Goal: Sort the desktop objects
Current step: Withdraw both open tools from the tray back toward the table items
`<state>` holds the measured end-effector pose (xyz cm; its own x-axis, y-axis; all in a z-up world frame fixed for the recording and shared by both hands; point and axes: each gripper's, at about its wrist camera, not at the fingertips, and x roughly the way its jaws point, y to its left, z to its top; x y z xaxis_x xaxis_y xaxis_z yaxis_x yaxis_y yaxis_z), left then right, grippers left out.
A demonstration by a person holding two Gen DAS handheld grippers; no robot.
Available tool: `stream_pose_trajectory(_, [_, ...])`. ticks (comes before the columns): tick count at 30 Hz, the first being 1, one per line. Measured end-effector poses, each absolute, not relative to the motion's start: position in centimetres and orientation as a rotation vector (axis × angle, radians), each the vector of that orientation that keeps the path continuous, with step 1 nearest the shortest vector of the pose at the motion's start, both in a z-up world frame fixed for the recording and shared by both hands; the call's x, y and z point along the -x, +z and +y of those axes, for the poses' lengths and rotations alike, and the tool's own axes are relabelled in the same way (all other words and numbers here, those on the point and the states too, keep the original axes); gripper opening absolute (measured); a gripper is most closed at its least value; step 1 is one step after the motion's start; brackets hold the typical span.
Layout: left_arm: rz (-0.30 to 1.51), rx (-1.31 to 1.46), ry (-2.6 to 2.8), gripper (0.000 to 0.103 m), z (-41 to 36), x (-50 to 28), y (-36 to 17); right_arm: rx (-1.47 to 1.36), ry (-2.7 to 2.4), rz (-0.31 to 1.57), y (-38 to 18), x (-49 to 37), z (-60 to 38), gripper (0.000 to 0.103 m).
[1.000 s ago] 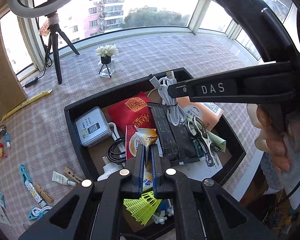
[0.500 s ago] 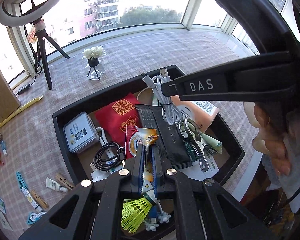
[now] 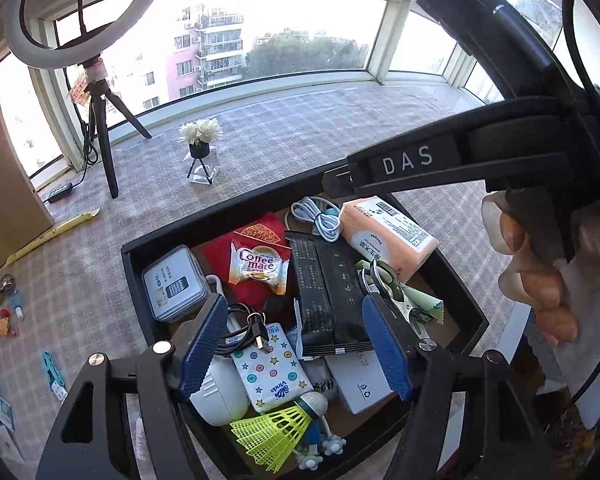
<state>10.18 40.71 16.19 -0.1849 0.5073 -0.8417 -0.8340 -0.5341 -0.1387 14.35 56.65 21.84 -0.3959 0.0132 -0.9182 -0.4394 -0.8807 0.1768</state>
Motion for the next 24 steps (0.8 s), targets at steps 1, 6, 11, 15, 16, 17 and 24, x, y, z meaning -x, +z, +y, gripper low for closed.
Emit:
stream_pose_trajectory(1, [0.446, 1.124, 1.856, 0.067, 40.5, -10.1, 16.2, 1.539, 2.348, 0.576, 21.9, -14.2, 56.4, 0.032])
stream_pose_trajectory(6, [0.415, 1.166, 1.885, 0.067, 38.5, -8.9, 15.9, 1.56, 2.391, 0.555, 22.0, -13.5, 54.4, 0.034])
stream_pose_trajectory(11, [0.37, 1.249, 1.962, 0.067, 34.1, -6.0, 14.8, 1.629, 2.44, 0.54, 21.2, -11.7, 51.6, 0.036])
stream_pose_trajectory(15, [0.311, 1.348, 2.049, 0.064, 29.2, -2.6, 13.4, 1.701, 2.492, 0.522, 20.3, -10.1, 48.3, 0.036])
stream_pose_trajectory(16, [0.298, 1.375, 2.075, 0.062, 27.8, -1.7, 13.0, 1.721, 2.506, 0.513, 20.1, -9.6, 47.4, 0.036])
stream_pose_trajectory(17, [0.286, 1.401, 2.101, 0.061, 26.5, -0.8, 12.7, 1.738, 2.521, 0.5, 19.8, -9.1, 46.4, 0.036])
stream_pose_trajectory(24, [0.146, 1.631, 2.186, 0.052, 18.4, 5.0, 9.2, 1.903, 2.623, 0.41, 17.2, -6.5, 38.3, 0.035])
